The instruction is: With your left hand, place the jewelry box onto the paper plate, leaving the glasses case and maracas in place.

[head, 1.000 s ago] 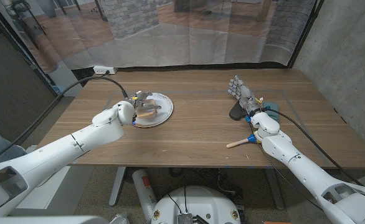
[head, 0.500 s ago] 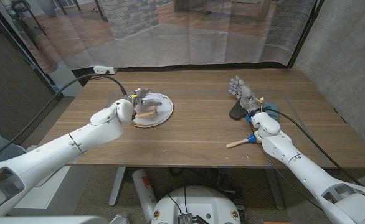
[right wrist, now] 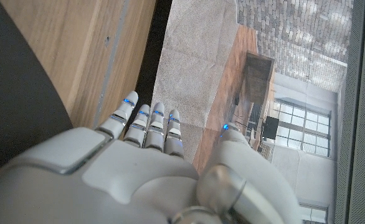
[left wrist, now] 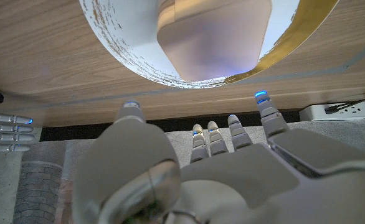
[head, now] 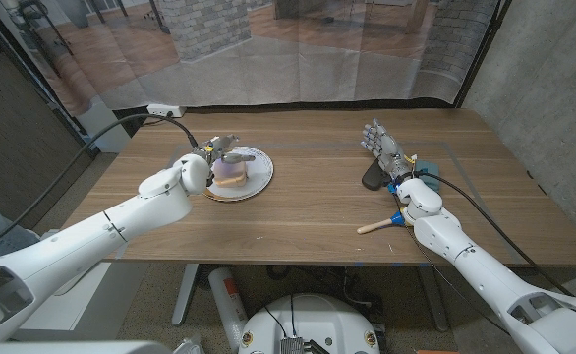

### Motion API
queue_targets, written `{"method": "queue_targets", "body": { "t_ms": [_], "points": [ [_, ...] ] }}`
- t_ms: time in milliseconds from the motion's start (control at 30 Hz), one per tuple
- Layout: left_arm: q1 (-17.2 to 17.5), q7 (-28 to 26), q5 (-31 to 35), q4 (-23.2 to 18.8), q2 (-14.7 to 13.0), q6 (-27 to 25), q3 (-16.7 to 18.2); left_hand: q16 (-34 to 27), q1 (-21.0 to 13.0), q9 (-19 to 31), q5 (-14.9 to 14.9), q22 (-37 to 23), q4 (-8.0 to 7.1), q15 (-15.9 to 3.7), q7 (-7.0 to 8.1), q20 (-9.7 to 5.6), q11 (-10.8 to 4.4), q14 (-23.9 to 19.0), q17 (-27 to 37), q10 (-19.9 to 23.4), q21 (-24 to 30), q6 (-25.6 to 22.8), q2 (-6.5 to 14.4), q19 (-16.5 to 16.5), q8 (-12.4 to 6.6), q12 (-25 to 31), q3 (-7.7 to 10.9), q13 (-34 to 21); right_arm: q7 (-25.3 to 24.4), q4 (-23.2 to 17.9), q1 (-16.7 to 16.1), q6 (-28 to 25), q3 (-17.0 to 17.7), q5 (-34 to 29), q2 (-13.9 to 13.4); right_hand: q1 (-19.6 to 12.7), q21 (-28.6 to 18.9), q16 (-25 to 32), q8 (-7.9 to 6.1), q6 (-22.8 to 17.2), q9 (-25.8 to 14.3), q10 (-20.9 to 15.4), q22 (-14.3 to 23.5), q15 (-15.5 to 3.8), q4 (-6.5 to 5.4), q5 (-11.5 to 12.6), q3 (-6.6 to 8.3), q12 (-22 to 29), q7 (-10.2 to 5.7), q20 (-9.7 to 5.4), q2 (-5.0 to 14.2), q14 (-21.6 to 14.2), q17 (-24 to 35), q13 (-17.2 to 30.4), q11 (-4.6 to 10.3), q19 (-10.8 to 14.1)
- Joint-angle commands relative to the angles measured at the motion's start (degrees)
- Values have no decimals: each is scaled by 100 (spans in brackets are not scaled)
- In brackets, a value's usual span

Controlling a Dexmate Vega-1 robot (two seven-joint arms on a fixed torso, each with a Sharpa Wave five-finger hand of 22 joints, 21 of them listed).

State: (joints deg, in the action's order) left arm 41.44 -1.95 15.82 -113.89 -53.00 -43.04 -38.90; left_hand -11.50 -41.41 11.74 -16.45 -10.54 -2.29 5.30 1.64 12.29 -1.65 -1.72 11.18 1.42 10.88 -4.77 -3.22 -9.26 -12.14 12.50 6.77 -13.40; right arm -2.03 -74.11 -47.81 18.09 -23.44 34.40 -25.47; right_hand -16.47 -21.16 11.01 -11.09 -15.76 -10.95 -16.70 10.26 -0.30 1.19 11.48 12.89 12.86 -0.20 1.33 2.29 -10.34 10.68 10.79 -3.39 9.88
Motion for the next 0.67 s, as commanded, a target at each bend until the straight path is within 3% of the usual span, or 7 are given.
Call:
{"method": "queue_targets", "body": {
  "t_ms": [33, 667],
  "points": [
    [199, -257, -142, -31, -27, 375, 240, -81, 35, -10, -71, -22, -50, -49, 15, 11, -9, -179, -2, 162, 82, -161, 66, -65, -83, 64, 4, 16, -64, -124, -80, 14, 25, -9, -33, 8, 23, 2, -45, -47, -17, -42, 18, 0, 39, -15, 22, 4, -10, 10, 33, -61, -1, 11, -17, 48],
    [472, -495, -29, -390, -124, 342, 452, -71, 62, -17, -145, -25, -83, -62, 70, 20, -125, -253, -5, 411, 106, -392, 147, -136, -134, 128, 4, 63, -100, -307, -164, 0, 38, -30, -97, 15, 64, 4, -41, -47, -17, -48, 20, -1, 52, -17, 18, 1, -10, 6, 40, -77, 0, 11, -3, 68]
  ]
}}
